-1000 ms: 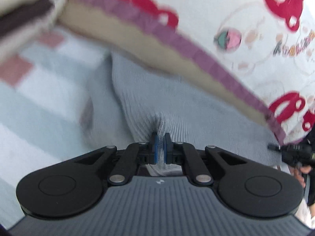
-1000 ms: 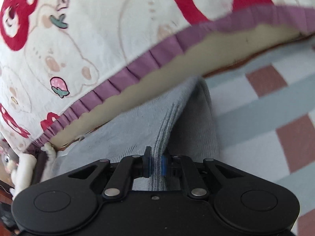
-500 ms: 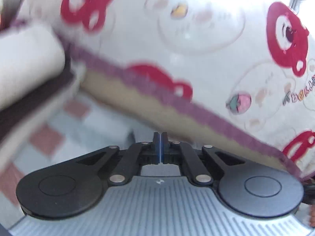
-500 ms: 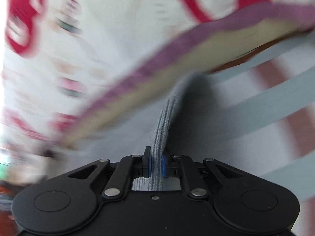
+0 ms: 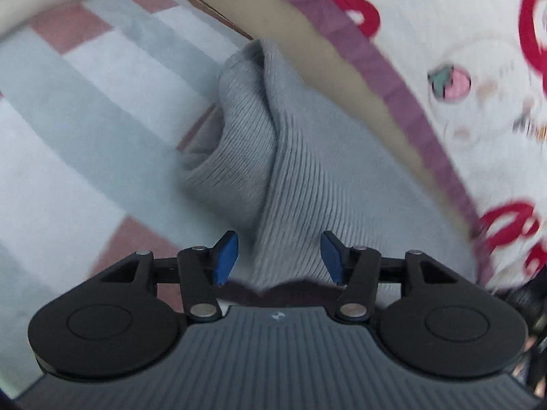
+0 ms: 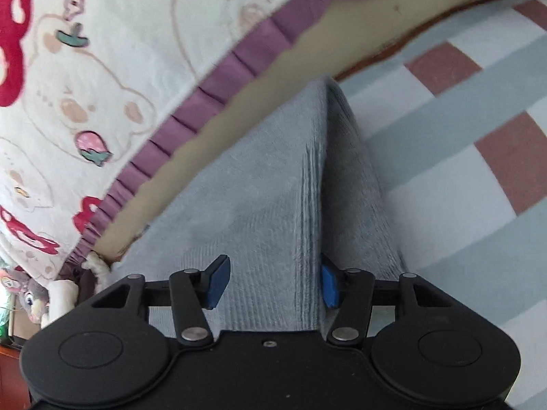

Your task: Fold clothes

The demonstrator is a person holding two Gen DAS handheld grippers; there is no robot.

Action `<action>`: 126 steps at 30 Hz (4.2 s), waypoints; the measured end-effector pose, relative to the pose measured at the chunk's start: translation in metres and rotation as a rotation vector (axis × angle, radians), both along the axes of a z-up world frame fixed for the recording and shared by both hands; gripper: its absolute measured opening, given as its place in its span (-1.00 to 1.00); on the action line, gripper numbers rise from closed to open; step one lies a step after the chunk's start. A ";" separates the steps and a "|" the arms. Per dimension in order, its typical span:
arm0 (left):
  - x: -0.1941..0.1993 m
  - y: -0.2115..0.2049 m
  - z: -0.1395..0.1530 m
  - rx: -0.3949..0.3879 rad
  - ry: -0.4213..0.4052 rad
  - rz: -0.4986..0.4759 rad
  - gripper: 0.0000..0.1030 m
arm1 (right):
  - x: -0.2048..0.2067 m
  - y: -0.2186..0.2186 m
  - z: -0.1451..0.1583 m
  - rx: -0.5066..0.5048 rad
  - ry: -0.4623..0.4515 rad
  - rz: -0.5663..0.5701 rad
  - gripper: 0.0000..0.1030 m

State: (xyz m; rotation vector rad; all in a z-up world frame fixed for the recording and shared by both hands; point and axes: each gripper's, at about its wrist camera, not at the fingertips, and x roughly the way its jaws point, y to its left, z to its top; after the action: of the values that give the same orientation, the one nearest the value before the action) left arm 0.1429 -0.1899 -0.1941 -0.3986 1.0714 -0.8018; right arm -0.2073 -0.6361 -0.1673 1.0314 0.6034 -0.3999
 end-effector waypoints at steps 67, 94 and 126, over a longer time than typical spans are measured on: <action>-0.107 -0.154 0.034 0.182 -0.326 -0.254 -0.22 | -0.019 0.000 0.011 -0.004 -0.444 -0.011 -0.32; -0.010 -0.015 0.009 -0.018 -0.129 0.061 -0.38 | 0.275 0.210 0.068 -0.267 -0.097 0.523 -0.09; -0.078 0.040 0.086 -0.119 -0.208 0.113 -0.06 | 0.138 0.246 0.051 0.533 -0.298 0.149 0.20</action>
State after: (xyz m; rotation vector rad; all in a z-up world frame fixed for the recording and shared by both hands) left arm 0.0654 -0.1504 -0.1084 -0.4620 0.8028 -0.7898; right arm -0.0692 -0.3903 -0.1166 1.5098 0.5222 0.0581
